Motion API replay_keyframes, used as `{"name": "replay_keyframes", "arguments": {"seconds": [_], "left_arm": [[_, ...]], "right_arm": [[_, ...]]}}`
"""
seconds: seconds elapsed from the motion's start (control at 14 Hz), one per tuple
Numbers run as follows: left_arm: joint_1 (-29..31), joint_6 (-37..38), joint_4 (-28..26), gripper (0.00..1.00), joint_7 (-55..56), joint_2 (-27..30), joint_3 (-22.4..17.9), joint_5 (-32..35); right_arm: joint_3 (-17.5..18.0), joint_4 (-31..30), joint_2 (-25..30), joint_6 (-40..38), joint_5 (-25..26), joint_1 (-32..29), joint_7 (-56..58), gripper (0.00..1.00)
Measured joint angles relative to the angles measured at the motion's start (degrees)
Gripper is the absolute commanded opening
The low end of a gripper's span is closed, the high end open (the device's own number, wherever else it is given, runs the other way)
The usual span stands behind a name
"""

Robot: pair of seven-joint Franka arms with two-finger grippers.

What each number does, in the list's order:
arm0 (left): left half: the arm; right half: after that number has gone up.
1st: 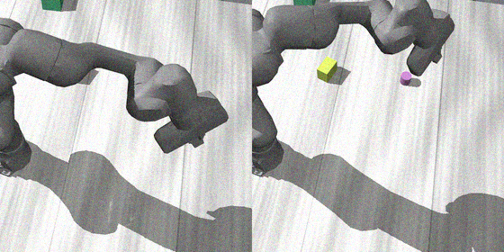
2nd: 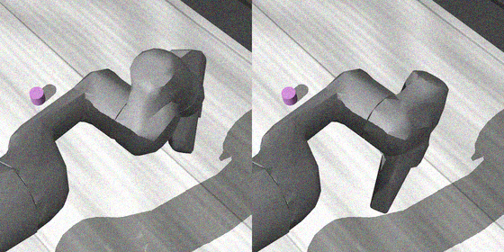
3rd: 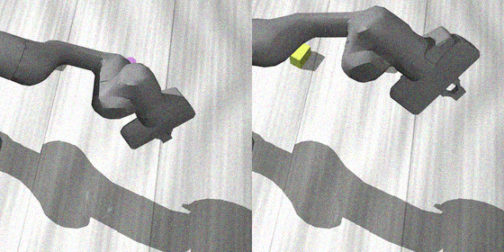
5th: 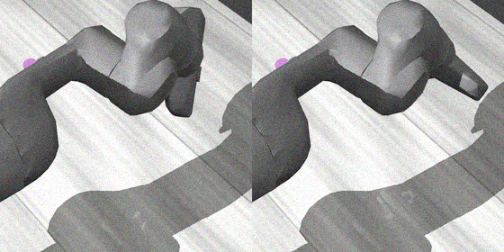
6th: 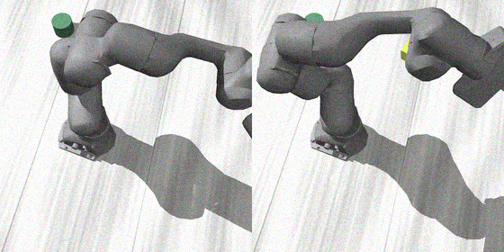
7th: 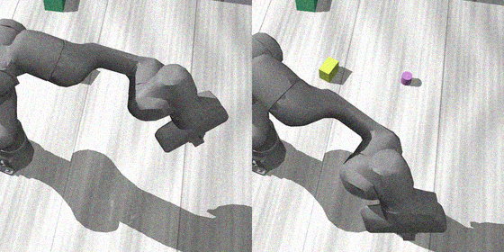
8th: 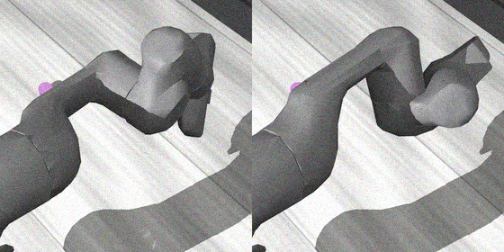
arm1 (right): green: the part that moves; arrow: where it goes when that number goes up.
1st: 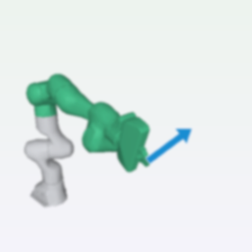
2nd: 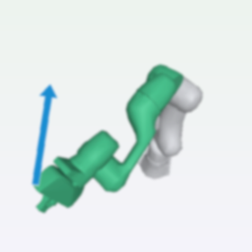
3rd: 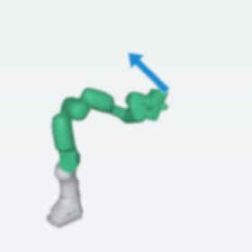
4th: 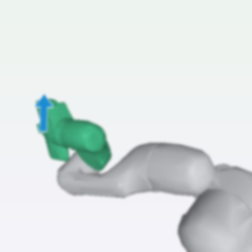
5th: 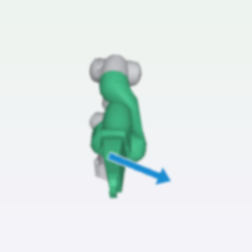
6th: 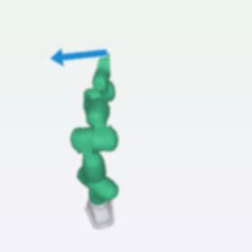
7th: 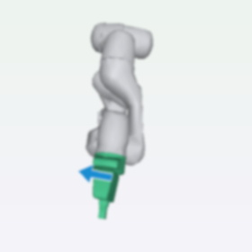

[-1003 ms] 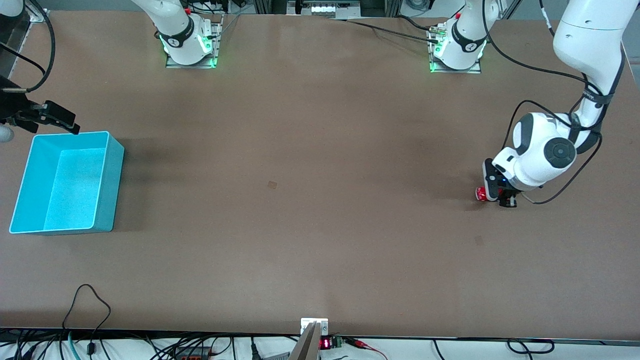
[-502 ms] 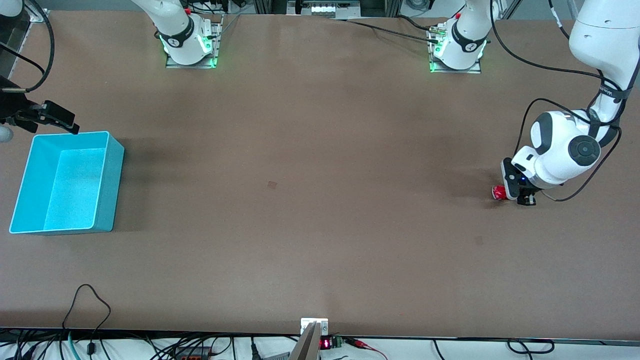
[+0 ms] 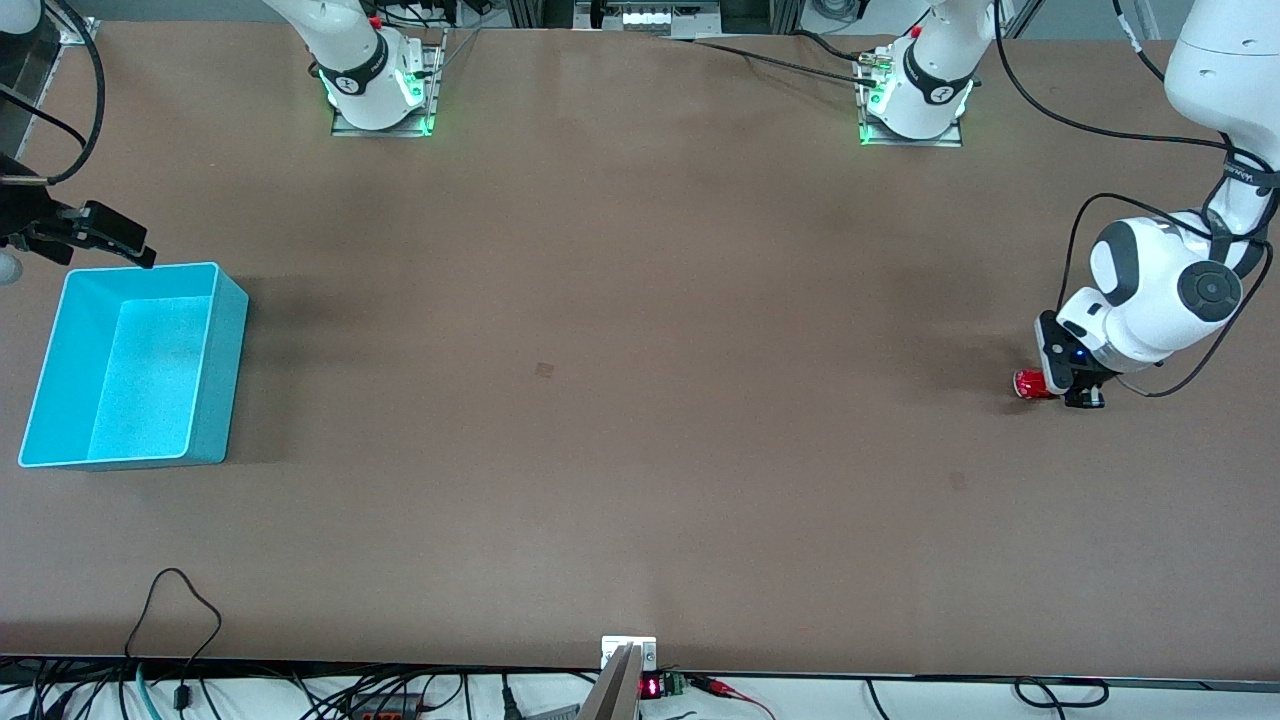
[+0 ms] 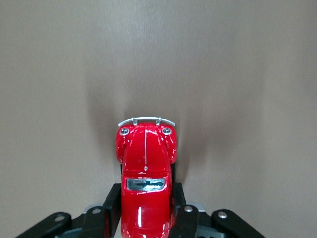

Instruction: Wind red beetle toy and store in blue box

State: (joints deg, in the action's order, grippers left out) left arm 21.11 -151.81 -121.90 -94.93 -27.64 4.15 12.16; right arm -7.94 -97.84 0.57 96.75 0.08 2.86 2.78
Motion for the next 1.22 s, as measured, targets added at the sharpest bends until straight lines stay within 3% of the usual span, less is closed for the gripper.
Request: {"name": "replay_keyframes", "arguments": {"seconds": [1.22], "left_arm": [[1.79,-0.54,0.37,0.28,-3.16,-0.31,0.11,0.0]], "right_arm": [[-0.01,0.19,0.18,-0.01,0.0,0.03,0.0,1.0]]}}
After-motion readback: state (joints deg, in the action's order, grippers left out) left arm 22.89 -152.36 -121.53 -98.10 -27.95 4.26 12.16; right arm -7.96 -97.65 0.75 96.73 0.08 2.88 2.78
